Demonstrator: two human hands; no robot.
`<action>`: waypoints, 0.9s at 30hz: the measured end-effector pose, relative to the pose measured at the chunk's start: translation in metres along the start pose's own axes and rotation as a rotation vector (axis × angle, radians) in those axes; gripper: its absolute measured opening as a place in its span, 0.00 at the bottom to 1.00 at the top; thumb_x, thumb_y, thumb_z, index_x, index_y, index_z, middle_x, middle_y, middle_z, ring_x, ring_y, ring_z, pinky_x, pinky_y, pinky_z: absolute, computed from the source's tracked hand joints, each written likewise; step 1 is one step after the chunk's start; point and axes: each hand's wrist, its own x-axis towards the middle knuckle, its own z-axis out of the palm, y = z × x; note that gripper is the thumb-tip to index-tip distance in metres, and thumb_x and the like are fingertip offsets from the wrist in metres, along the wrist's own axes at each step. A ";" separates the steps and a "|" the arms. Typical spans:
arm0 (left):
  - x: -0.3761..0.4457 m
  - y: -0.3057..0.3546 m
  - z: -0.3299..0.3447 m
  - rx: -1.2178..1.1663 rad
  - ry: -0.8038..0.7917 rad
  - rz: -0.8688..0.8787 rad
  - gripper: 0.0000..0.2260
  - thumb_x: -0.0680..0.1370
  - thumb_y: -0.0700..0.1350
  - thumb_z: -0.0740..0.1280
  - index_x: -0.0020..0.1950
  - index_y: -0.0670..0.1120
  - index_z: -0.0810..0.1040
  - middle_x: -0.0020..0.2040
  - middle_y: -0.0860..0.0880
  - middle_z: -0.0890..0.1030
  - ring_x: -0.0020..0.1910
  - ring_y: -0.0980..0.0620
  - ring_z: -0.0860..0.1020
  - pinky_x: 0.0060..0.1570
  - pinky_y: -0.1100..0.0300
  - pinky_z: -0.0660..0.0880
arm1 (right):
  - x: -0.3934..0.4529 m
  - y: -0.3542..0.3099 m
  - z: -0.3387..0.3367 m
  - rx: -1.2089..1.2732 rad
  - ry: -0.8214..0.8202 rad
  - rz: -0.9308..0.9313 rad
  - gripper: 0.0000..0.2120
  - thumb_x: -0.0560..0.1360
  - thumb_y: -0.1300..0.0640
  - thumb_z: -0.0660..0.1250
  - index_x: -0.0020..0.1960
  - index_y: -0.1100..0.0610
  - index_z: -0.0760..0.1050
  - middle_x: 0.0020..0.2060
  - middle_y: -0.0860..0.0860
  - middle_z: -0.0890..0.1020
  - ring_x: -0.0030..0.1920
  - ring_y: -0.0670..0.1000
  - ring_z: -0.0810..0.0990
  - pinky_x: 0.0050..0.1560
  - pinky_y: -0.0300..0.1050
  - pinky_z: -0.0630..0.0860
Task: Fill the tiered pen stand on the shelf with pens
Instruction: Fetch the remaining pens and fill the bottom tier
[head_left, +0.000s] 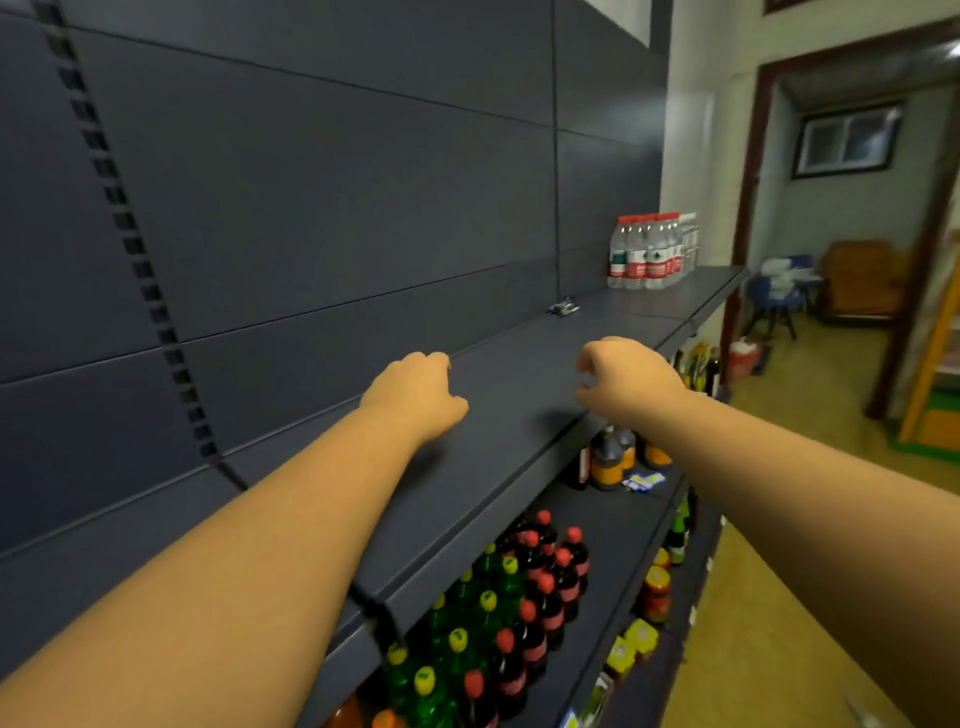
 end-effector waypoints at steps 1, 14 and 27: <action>0.019 0.009 0.005 -0.006 -0.013 0.011 0.20 0.77 0.50 0.65 0.68 0.47 0.71 0.60 0.48 0.76 0.52 0.46 0.76 0.45 0.53 0.76 | 0.011 0.011 0.001 -0.020 0.001 0.010 0.16 0.77 0.50 0.68 0.63 0.55 0.76 0.58 0.54 0.77 0.57 0.58 0.77 0.54 0.51 0.77; 0.199 0.111 0.093 -0.030 -0.085 0.078 0.25 0.78 0.53 0.65 0.72 0.46 0.65 0.63 0.45 0.72 0.57 0.43 0.74 0.45 0.51 0.73 | 0.129 0.141 0.049 -0.015 0.111 0.051 0.14 0.77 0.50 0.68 0.60 0.54 0.77 0.54 0.53 0.79 0.54 0.57 0.79 0.52 0.53 0.79; 0.341 0.218 0.158 0.030 -0.089 -0.103 0.23 0.78 0.55 0.64 0.70 0.47 0.68 0.65 0.45 0.71 0.61 0.43 0.73 0.53 0.50 0.74 | 0.293 0.317 0.090 0.029 0.015 -0.086 0.14 0.77 0.49 0.67 0.60 0.53 0.78 0.56 0.52 0.78 0.55 0.56 0.79 0.54 0.53 0.79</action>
